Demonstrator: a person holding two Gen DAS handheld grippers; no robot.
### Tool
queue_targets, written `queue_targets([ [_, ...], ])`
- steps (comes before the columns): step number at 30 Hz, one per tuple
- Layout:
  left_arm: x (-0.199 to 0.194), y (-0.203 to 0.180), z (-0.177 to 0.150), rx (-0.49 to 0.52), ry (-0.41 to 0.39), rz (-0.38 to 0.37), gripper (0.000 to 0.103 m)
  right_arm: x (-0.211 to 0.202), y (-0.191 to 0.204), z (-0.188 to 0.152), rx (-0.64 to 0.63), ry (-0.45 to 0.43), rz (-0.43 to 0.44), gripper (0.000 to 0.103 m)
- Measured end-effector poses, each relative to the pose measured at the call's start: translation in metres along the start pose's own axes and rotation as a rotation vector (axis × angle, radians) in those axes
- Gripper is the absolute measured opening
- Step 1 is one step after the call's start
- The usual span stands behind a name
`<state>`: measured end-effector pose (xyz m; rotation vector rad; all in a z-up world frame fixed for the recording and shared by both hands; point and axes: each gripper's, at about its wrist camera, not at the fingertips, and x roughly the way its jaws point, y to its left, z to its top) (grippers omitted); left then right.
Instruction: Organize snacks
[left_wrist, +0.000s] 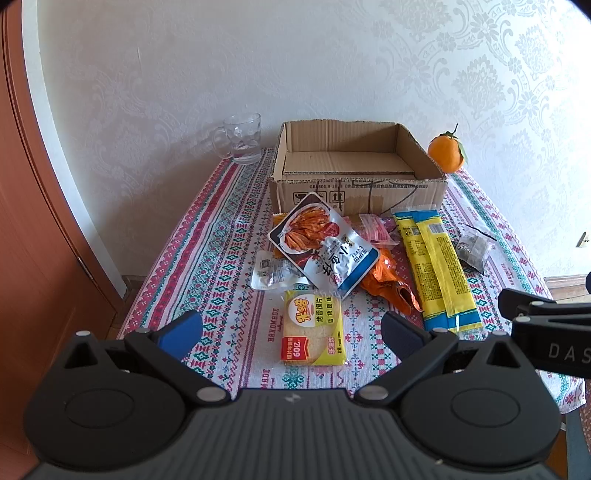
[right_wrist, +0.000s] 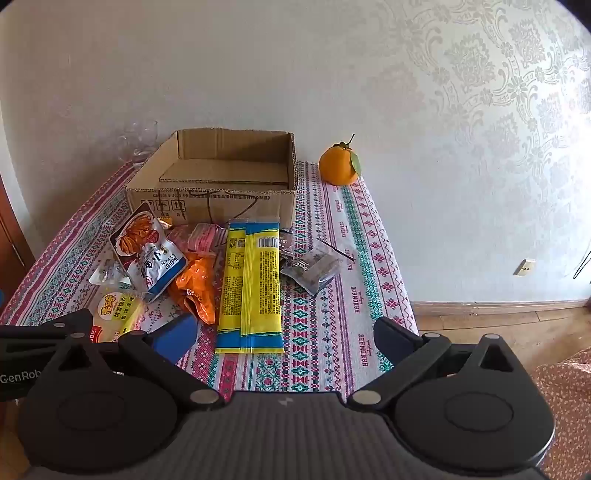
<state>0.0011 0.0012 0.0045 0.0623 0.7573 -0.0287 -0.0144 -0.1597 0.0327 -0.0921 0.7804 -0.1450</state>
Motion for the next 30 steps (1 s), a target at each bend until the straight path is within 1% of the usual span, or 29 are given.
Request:
queue_targets([
  [8,0.002,-0.001,0.0,0.012,-0.01,-0.004,0.102,0.001,0.001,0.0,-0.001,-0.004,-0.001,0.103],
  [14,0.009,0.002,0.003,0.023,-0.032,-0.041,0.102,0.006,0.002,0.001,-0.016,-0.012,0.006,0.103],
  [17,0.016,0.005,0.003,0.038,-0.035,-0.066,0.102,0.012,0.004,0.004,-0.037,-0.017,0.011,0.103],
  [20,0.024,0.008,0.002,0.047,-0.043,-0.063,0.102,0.017,0.002,0.006,-0.054,-0.037,0.027,0.103],
  [24,0.036,0.013,0.001,0.052,-0.039,-0.084,0.102,0.025,-0.005,0.009,-0.061,-0.053,0.032,0.103],
  [27,0.045,0.012,-0.001,0.066,-0.035,-0.114,0.102,0.035,-0.011,0.011,-0.05,-0.047,0.034,0.103],
  [30,0.056,0.008,-0.004,0.108,-0.03,-0.131,0.102,0.047,-0.019,0.011,-0.036,-0.025,0.022,0.103],
])
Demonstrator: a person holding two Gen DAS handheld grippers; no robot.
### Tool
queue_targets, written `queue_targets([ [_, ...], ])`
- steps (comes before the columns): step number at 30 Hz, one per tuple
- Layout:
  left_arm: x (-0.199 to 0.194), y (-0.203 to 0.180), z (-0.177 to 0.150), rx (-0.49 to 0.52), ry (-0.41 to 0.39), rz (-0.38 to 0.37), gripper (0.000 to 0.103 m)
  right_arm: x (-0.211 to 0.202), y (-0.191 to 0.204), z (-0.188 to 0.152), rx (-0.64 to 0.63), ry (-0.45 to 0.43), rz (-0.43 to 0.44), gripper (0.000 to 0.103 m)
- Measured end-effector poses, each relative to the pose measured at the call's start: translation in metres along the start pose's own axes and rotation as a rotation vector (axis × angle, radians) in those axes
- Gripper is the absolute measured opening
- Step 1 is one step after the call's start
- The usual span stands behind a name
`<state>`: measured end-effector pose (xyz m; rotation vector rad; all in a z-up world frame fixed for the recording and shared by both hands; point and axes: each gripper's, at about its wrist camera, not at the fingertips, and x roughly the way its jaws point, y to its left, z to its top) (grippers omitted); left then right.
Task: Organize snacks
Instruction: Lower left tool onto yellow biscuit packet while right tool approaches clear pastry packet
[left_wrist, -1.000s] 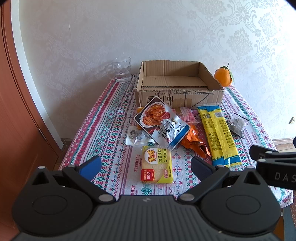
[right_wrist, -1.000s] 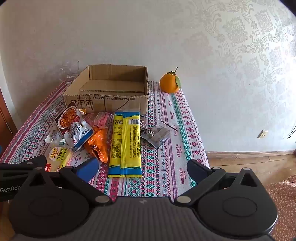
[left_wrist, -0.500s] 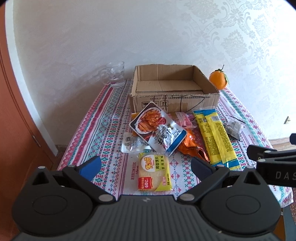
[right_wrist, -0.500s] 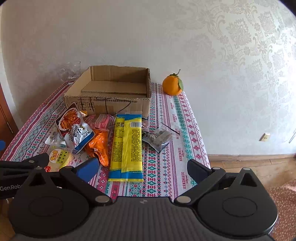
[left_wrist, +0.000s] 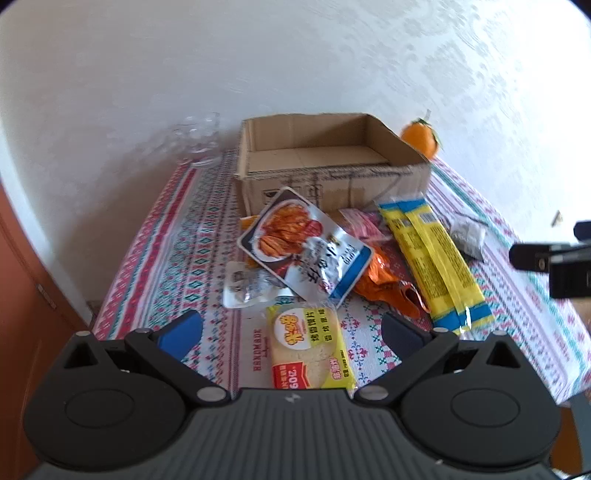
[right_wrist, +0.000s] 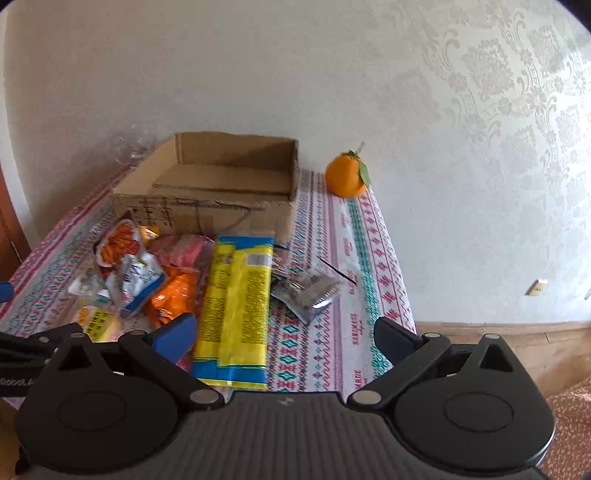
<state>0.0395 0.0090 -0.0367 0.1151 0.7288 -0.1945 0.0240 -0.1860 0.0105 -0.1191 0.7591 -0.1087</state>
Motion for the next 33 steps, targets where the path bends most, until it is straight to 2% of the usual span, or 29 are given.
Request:
queue_targets([
  [3,0.015,-0.002,-0.004,0.022,0.022,-0.002,0.102,0.01,-0.009,-0.002,0.017,0.024,-0.019,0.103],
  [11,0.047,0.007,-0.009,-0.023,0.083,-0.039,0.102,0.035,-0.027,0.001,0.066,0.048,-0.032,0.103],
  [19,0.067,0.009,-0.014,-0.037,0.165,-0.019,0.103,0.076,-0.044,0.018,0.12,0.039,-0.045,0.103],
  [33,0.071,0.012,-0.014,-0.064,0.155,-0.023,0.103,0.178,-0.05,0.041,0.172,0.113,-0.066,0.103],
])
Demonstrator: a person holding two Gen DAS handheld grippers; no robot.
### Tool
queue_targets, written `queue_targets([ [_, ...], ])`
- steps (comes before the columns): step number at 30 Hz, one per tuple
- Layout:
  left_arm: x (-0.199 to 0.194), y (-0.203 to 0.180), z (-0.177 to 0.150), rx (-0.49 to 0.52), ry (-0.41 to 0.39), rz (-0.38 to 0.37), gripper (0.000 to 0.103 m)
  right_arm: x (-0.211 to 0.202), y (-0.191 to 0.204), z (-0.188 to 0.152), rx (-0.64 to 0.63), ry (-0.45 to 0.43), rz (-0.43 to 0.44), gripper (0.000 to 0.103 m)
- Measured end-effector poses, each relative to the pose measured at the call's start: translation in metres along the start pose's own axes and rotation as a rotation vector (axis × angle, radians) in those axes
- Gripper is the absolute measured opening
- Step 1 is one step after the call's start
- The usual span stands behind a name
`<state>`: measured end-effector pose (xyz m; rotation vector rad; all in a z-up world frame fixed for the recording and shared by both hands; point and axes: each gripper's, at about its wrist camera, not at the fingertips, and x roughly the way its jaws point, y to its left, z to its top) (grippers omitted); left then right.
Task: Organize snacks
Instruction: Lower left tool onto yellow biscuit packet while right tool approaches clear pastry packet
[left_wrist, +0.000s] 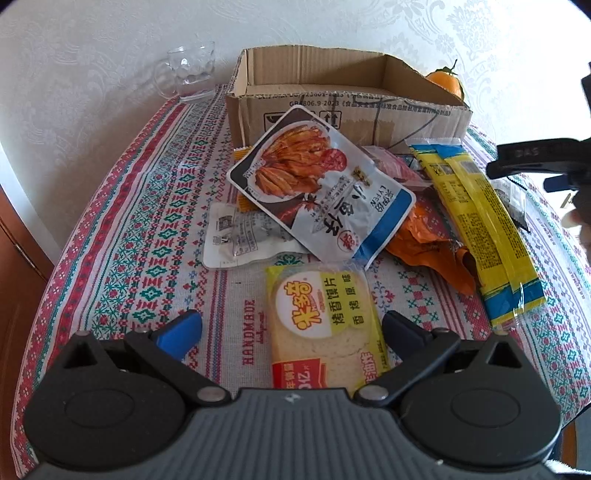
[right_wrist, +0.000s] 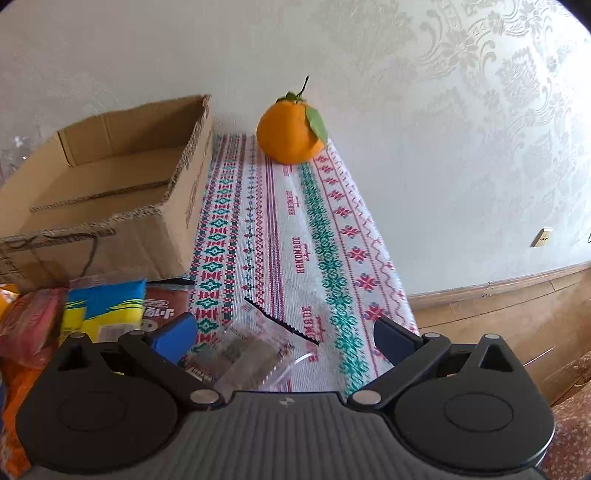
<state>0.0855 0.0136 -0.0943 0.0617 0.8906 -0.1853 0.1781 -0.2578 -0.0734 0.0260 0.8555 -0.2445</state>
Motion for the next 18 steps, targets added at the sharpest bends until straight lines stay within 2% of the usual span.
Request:
queue_targets([
  [3,-0.001,0.0,-0.002,-0.003,-0.017,0.003,0.103,0.01,0.002,-0.002,-0.015,0.031,-0.004,0.103],
  [9,-0.002,0.001,-0.002,0.01,-0.016,-0.008,0.103,-0.001,-0.008,-0.017,-0.032,0.055,0.002,0.103],
  [18,-0.001,0.002,-0.003,0.01,-0.046,-0.01,0.103,-0.016,-0.021,-0.041,-0.061,0.018,0.056,0.103],
])
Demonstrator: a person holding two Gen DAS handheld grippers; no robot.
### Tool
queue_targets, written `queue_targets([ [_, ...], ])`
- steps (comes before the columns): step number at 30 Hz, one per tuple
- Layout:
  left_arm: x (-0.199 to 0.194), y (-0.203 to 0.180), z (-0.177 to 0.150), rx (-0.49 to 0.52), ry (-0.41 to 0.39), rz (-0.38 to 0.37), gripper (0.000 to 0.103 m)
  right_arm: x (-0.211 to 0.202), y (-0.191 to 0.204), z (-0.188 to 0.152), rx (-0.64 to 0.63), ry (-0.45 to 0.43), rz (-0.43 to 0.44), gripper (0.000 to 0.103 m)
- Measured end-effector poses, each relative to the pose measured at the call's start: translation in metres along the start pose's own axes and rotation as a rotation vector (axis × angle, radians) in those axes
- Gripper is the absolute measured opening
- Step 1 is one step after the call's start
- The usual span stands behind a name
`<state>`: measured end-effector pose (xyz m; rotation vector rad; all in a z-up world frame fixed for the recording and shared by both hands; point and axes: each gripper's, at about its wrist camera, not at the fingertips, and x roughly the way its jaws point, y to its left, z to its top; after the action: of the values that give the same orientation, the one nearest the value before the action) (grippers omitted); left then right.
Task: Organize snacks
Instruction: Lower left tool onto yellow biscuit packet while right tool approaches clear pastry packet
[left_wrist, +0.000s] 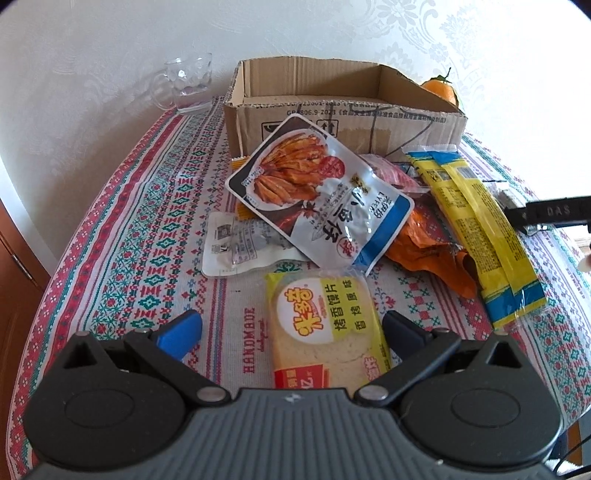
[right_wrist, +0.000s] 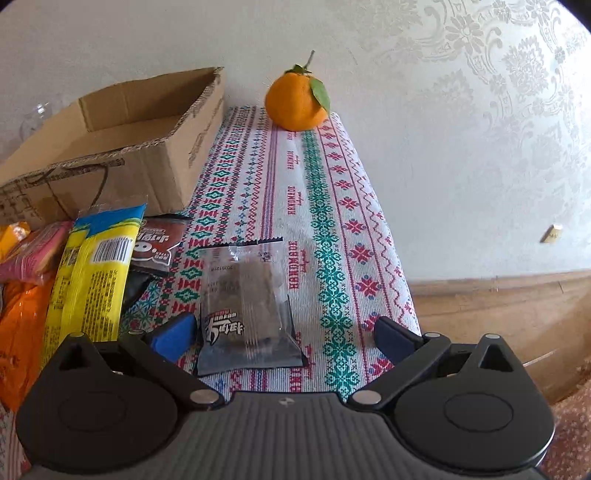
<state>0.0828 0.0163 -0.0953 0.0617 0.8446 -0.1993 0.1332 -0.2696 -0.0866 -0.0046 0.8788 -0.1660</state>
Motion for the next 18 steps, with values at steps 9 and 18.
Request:
queue_targets([
  [9,-0.006,-0.01,-0.004,0.006,-0.008,-0.008,0.1,-0.001,0.0,-0.005,-0.007,-0.037,0.009,0.103],
  [18,-0.012,-0.02,-0.002,0.025,-0.015,-0.035,0.077,0.001,0.01,-0.003,-0.118,-0.077,0.081,0.103],
])
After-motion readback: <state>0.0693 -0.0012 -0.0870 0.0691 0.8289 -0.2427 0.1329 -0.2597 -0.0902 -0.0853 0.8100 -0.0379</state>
